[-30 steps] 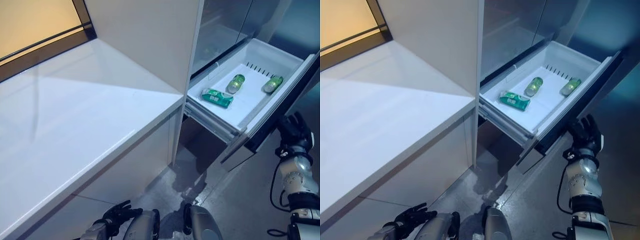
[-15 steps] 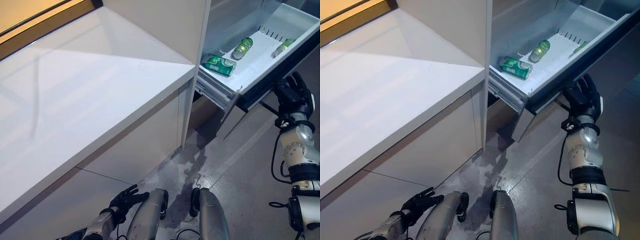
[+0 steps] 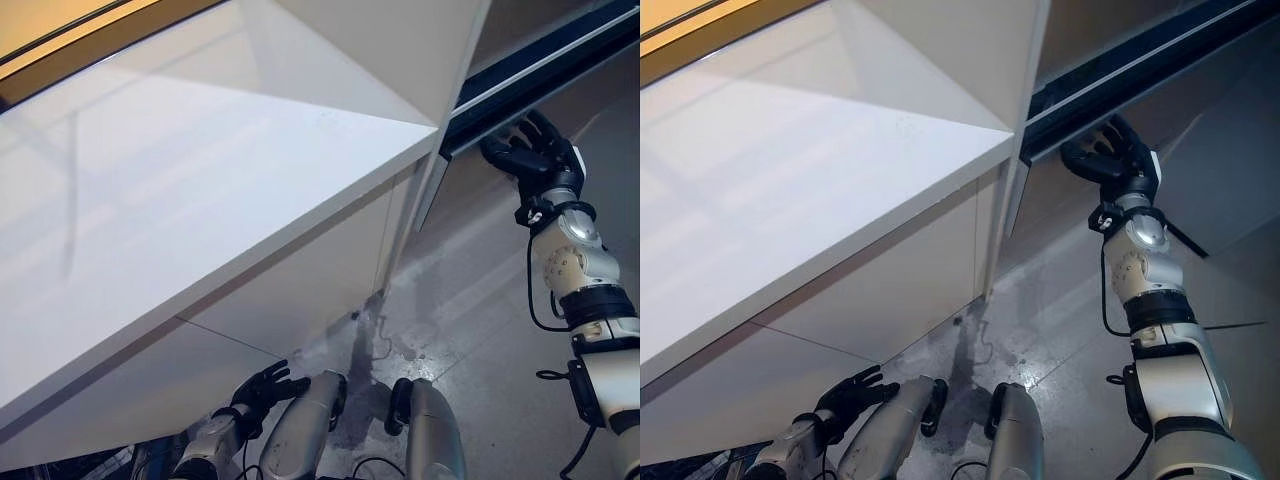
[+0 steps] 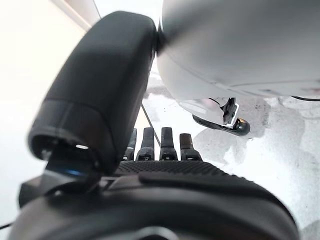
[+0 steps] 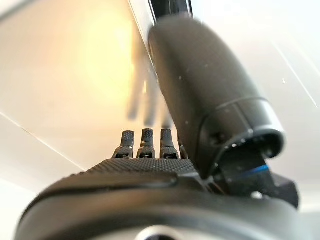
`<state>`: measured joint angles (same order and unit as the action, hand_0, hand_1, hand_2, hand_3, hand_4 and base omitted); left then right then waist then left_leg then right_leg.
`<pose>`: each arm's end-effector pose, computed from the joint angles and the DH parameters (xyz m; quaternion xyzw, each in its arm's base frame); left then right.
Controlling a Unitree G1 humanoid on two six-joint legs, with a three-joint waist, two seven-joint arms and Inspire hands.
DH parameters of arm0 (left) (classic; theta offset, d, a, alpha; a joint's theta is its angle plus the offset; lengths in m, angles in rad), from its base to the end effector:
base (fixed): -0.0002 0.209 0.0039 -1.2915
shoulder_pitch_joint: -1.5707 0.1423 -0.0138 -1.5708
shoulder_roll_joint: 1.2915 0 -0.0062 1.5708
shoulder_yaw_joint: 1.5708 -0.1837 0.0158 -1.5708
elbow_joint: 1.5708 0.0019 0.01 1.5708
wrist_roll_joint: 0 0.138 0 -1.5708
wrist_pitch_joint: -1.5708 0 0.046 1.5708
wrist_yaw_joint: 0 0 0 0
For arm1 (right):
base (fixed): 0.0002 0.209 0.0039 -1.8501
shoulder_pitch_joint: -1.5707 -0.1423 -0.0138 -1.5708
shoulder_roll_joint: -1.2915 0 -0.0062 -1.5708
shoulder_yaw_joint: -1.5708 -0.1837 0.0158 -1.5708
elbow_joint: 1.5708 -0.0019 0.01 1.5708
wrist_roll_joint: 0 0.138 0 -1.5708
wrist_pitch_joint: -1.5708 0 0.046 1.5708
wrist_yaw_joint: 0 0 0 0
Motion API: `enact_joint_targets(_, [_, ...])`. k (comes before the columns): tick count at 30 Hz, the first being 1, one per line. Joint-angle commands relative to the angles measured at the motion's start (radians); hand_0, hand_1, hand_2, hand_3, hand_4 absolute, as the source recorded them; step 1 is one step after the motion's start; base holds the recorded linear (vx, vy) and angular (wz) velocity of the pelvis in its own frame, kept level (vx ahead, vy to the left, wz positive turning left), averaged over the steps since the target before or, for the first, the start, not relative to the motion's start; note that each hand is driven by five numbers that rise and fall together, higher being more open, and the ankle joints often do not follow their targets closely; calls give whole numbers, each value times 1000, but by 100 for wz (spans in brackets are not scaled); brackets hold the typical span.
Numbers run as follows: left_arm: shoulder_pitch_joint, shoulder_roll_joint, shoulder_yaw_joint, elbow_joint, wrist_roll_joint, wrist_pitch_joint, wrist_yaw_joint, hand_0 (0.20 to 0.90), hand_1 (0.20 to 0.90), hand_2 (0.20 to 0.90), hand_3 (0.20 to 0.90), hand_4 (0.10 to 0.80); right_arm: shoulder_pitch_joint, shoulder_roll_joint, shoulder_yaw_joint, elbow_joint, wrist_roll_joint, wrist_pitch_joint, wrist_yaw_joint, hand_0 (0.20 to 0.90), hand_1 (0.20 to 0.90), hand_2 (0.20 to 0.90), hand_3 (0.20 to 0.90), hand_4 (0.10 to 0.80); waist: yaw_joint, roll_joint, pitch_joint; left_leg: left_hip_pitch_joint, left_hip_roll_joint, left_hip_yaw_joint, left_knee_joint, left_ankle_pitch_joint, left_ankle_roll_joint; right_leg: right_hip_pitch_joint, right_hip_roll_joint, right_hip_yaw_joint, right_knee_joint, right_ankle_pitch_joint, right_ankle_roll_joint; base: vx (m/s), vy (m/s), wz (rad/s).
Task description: Put drinks into fridge and close the fridge
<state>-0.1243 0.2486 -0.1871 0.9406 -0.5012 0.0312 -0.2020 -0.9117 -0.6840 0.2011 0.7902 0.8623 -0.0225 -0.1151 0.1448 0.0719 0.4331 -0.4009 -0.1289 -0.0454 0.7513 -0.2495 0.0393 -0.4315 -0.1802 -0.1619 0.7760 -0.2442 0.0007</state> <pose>0.1600 0.2057 -0.0809 -0.1094 0.4030 -0.0246 0.9083 0.3375 -0.2652 0.1957 0.0873 -0.0853 -0.1086 0.9866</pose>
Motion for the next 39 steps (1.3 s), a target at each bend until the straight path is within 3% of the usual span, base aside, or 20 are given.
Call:
enact_joint_targets(1, [147, 81, -65, 39, 74, 28, 2, 900, 900, 900, 900, 800, -191, -16, 6, -17, -16, -91, 50, 900, 900, 900, 900, 800, 63, -40, -47, 49, -24, 25, -30, -61, 74, 84, 16, -9, -43, 9, -36, 45, -6, 7])
enact_joint_targets(8, [145, 90, -61, 68, 107, 33, 2, 900, 900, 900, 900, 800, -195, -30, 3, 8, -11, -103, 35, 900, 900, 900, 900, 800, 66, -50, -56, 76, -21, 19, -44, -66, 74, 119, 13, -12, -73, 17, -28, 25, -19, 9])
enact_joint_targets(14, [140, 98, -50, 83, 109, 20, -3, 900, 900, 900, 900, 800, -162, -51, -13, -8, -133, -146, -81, 900, 900, 900, 900, 800, 44, -57, -74, 111, -8, 22, -90, -58, 73, 149, 24, 4, -123, 30, -21, -34, -45, -1])
enact_joint_targets(19, [142, 104, -36, 72, 146, 18, -6, 900, 900, 900, 900, 800, -53, -93, -61, -121, -188, -124, -78, 900, 900, 900, 900, 800, 14, -72, -105, 159, 5, 27, -161, -48, 64, 197, 45, 23, -215, 50, -14, -65, -104, -9])
enact_joint_targets(24, [140, 117, 23, 88, 158, 43, 9, 900, 900, 900, 900, 800, 208, -87, -159, -289, -189, -80, -22, 900, 900, 900, 900, 800, -39, -99, -192, 239, 29, 24, -318, 5, 38, 270, 78, 49, -386, 91, 3, -67, -134, -14])
enact_joint_targets(28, [166, 108, 91, 69, 138, 47, -5, 900, 900, 900, 900, 800, 486, -21, -215, -392, -292, -78, 57, 900, 900, 900, 900, 800, -89, -108, -277, 348, 63, 46, -515, 88, -6, 366, 117, 60, -565, 136, 33, -88, -105, -24])
enact_joint_targets(32, [196, 66, 107, 45, 104, 27, -3, 900, 900, 900, 900, 800, 699, 69, -240, -369, -371, -110, 122, 900, 900, 900, 900, 800, -121, -94, -320, 415, 91, 83, -656, 155, -33, 428, 150, 42, -660, 161, 44, -157, -46, -24])
enact_joint_targets(39, [196, 17, 113, 131, 145, -3, 12, 900, 900, 900, 900, 800, 909, 261, -208, -135, -366, -95, 187, 900, 900, 900, 900, 800, -167, -90, -343, 454, 93, 102, -684, 163, -40, 467, 174, 52, -693, 158, 41, -53, -11, -10])
